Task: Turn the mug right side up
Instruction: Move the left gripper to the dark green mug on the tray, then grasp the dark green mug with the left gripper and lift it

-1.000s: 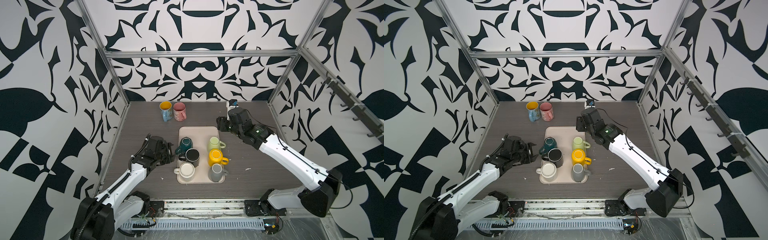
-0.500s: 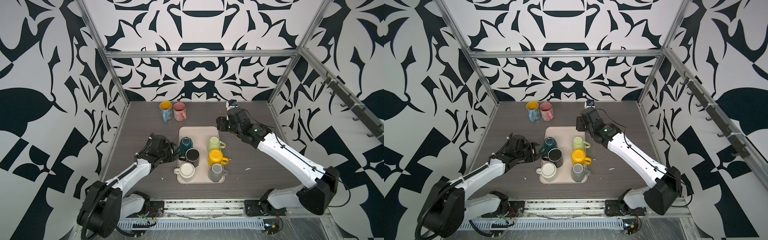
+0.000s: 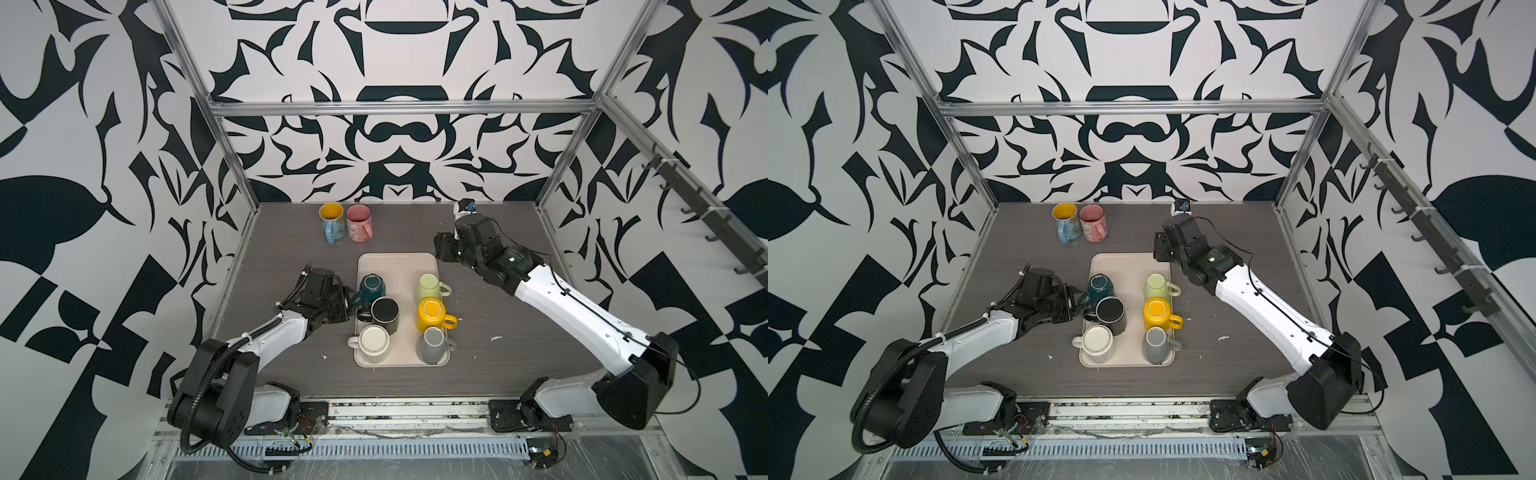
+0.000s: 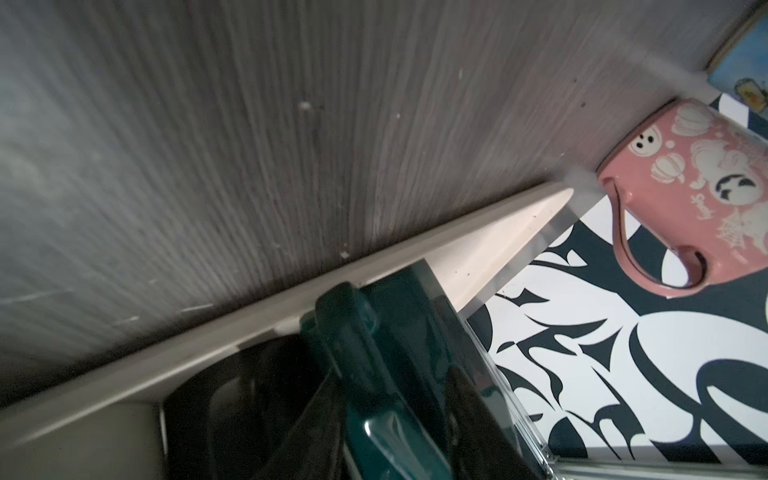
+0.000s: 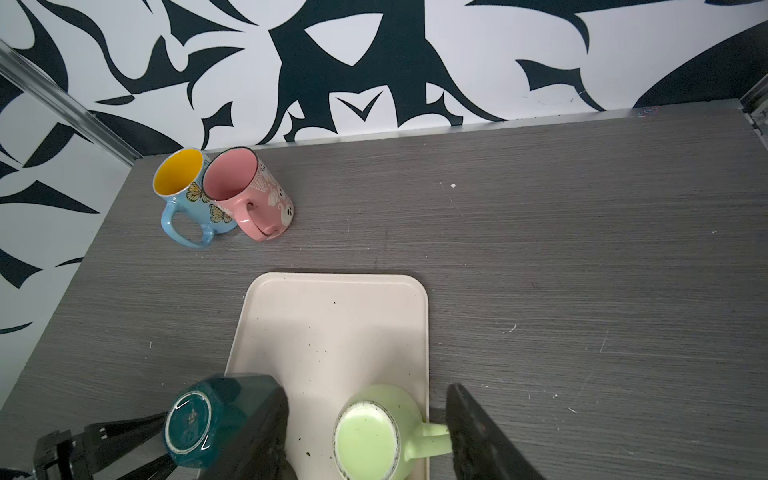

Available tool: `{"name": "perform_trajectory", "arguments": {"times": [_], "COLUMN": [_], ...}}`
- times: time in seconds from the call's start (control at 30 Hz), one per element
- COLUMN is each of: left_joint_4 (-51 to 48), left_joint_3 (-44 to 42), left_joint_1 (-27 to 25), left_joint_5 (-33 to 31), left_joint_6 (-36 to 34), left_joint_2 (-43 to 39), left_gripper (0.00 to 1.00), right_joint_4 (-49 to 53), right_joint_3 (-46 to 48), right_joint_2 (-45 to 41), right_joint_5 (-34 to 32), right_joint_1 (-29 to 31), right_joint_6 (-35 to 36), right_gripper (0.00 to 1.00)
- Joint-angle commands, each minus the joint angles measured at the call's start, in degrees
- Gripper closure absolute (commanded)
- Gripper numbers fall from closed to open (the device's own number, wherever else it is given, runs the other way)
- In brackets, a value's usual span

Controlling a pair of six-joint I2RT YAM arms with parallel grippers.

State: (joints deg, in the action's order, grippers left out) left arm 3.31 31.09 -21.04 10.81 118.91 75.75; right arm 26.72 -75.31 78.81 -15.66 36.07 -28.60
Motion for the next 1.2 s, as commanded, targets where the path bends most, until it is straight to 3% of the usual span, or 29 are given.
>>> {"name": "perform_trajectory", "arguments": {"times": [0.0,0.27,0.47,1.17], "left_joint_4": [2.07,4.63,4.91,5.89], "left_joint_3": [2.07,3.67,5.40,6.96], "left_joint_1": [0.77,1.53,1.64,1.61], "left_joint_5": [1.51,3.58,5.02,5.47], "left_joint_6": [7.15,5.82,3.97,2.12], "left_joint_2": [1.96,5.70,6.36,8.98], "left_gripper": [0.62,0.66,0.64,0.70], "right_joint_4": [-0.71,-0.61,-0.44,-0.44], "right_joint_3": [-1.48,-1.62,-1.68,-1.34], "right_joint_2": [-0.10,0.29,0.48,0.81], "right_joint_5": [-0.26,-0.08,0.28,0.67], "right_joint_1": [-0.30,-0.48,-0.56,-0.74], "right_joint_6": [-0.59,-0.60,-0.89,-1.12], "right_gripper": [0.36,0.36,0.37,0.37]}}
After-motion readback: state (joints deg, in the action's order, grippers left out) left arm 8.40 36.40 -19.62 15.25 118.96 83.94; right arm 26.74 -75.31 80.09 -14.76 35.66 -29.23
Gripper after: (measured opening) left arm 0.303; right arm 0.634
